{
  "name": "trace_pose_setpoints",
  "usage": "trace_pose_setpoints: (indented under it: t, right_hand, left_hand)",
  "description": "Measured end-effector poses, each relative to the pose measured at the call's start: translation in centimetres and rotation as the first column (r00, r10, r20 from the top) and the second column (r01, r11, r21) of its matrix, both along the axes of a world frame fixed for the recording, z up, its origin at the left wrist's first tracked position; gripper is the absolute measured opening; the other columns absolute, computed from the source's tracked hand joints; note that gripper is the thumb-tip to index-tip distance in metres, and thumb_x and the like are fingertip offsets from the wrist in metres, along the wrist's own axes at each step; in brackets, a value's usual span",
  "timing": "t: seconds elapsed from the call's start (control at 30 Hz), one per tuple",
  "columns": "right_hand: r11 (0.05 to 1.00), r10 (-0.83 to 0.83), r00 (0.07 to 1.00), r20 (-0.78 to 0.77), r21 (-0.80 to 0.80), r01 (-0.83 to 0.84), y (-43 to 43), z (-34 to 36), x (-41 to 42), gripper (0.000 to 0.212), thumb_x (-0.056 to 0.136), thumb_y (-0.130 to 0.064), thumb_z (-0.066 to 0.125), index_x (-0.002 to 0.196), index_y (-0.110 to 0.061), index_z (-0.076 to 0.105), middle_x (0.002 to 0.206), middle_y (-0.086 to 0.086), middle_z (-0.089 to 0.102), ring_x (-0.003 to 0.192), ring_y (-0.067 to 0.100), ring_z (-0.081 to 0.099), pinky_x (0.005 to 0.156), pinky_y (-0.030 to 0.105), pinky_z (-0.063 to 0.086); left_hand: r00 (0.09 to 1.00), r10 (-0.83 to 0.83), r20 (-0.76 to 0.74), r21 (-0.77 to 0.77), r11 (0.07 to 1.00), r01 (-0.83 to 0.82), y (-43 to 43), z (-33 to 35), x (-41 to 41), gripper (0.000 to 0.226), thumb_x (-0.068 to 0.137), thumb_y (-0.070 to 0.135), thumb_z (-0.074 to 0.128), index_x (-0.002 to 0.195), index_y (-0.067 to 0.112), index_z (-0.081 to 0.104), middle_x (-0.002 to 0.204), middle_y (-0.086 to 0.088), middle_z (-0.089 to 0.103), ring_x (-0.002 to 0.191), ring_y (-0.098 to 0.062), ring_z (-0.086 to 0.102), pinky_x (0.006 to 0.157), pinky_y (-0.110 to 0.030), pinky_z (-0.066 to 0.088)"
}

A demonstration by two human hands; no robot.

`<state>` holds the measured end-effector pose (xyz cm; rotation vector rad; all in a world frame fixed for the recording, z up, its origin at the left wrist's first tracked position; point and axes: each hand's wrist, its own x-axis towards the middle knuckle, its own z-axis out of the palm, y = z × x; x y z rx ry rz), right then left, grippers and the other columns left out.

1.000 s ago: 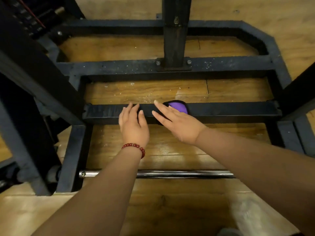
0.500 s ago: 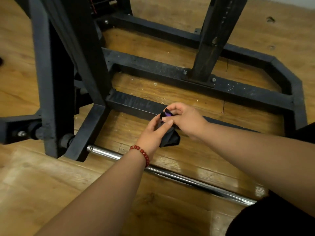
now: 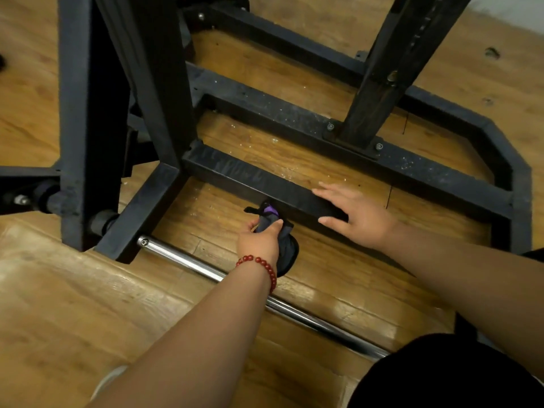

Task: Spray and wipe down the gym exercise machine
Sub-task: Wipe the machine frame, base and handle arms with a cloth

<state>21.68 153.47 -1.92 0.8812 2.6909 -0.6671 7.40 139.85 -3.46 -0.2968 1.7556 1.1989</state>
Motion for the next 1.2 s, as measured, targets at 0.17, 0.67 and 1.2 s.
trace_pose_setpoints:
  t: [0.17, 0.67, 1.2]
  right_hand:
    - [0.972, 0.193, 0.978, 0.08, 0.12, -0.202, 0.5, -2.2, 0.4, 0.056, 0.104, -0.048, 0.024, 0.15, -0.034, -0.005, 0.153, -0.016, -0.014, 0.15, 0.013, 0.007, 0.116, 0.023, 0.001]
    - [0.997, 0.072, 0.986, -0.15, -0.022, -0.076, 0.8, -3.3, 0.8, 0.051, 0.101, -0.038, 0.023, 0.15, -0.027, 0.028, 0.153, -0.015, 0.015, 0.141, -0.001, 0.014, 0.118, 0.022, 0.01]
    - [0.997, 0.055, 0.977, -0.205, -0.037, -0.064, 1.2, -4.1, 1.0, 0.049, 0.102, -0.039, 0.024, 0.149, -0.026, 0.033, 0.152, -0.016, 0.02, 0.144, 0.004, 0.02, 0.118, 0.025, 0.015]
  left_hand:
    - [0.968, 0.175, 0.181, 0.027, 0.983, -0.183, 1.7, -1.7, 2.1, 0.05, 0.089, 0.019, 0.07, 0.135, 0.023, 0.05, 0.123, -0.01, 0.061, 0.112, -0.03, 0.06, 0.1, -0.049, 0.048]
    - [0.803, 0.452, 0.388, 0.132, 0.835, -0.534, 7.0, -1.2, 8.0, 0.046, 0.105, 0.04, 0.03, 0.151, 0.043, 0.022, 0.145, -0.001, 0.046, 0.118, -0.019, 0.052, 0.104, -0.038, 0.038]
    - [0.978, 0.193, -0.084, 0.077, 0.979, -0.186, 7.3, -5.1, 9.1, 0.073, 0.091, 0.011, 0.063, 0.149, -0.004, 0.022, 0.155, -0.025, 0.02, 0.14, 0.009, -0.018, 0.086, 0.004, -0.022]
